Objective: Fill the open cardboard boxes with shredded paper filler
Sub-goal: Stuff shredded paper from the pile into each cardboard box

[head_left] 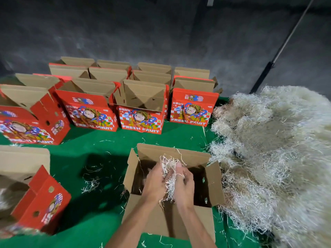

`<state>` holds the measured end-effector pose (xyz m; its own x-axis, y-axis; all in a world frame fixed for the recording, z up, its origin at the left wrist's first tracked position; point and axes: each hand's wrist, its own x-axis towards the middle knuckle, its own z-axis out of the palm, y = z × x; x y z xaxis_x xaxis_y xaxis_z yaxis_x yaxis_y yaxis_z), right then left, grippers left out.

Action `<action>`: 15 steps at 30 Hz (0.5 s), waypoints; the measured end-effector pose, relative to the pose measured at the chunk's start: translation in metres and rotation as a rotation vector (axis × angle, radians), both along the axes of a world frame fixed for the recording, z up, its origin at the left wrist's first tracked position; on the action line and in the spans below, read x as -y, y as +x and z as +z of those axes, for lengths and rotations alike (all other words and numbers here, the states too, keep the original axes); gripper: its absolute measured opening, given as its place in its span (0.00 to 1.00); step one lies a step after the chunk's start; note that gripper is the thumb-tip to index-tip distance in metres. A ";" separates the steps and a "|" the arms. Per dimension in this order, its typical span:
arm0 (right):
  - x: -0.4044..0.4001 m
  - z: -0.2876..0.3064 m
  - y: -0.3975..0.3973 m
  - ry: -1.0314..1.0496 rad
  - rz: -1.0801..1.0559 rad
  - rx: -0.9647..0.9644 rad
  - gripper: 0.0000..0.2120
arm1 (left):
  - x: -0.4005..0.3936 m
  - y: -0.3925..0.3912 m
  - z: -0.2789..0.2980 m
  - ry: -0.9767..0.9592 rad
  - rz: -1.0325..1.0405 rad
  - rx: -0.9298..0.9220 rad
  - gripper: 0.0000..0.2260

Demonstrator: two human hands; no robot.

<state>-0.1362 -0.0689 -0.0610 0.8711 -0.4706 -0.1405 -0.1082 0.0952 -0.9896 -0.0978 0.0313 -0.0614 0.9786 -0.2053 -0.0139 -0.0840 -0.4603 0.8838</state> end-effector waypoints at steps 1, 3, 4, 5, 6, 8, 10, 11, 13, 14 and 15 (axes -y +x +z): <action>-0.001 0.001 -0.003 -0.080 0.060 0.022 0.22 | -0.001 -0.002 0.001 -0.028 -0.002 0.011 0.20; -0.007 0.005 -0.007 -0.202 0.173 0.043 0.19 | -0.004 -0.007 0.001 -0.161 0.089 -0.057 0.11; -0.009 0.004 -0.007 -0.244 0.195 0.033 0.18 | -0.005 -0.009 0.001 -0.239 0.176 -0.109 0.08; -0.012 0.000 -0.008 -0.286 0.182 0.021 0.16 | -0.007 -0.010 0.001 -0.312 0.260 -0.158 0.08; -0.015 -0.003 -0.008 -0.316 0.151 0.004 0.14 | -0.011 -0.010 0.002 -0.356 0.325 -0.209 0.14; -0.017 -0.008 -0.006 -0.298 0.021 -0.065 0.12 | -0.014 -0.012 0.004 -0.400 0.379 -0.338 0.29; -0.014 -0.009 -0.003 -0.195 -0.161 -0.129 0.13 | -0.015 -0.014 0.009 -0.422 0.356 -0.383 0.27; -0.013 -0.008 -0.002 -0.162 -0.241 -0.164 0.14 | -0.015 -0.014 0.009 -0.406 0.311 -0.366 0.26; -0.013 -0.006 0.000 -0.170 -0.280 -0.201 0.16 | -0.010 -0.019 0.011 -0.320 0.192 -0.360 0.32; -0.014 -0.006 0.000 -0.204 -0.252 -0.189 0.18 | -0.008 -0.021 0.012 -0.264 0.152 -0.365 0.37; -0.017 -0.005 -0.001 -0.245 -0.213 -0.171 0.20 | -0.006 -0.022 0.011 -0.251 0.143 -0.361 0.39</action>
<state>-0.1369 -0.0519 -0.0662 0.7237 -0.6766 -0.1363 -0.2775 -0.1044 -0.9550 -0.1197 0.0375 -0.0506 0.9390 -0.1089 -0.3262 0.2984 -0.2133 0.9303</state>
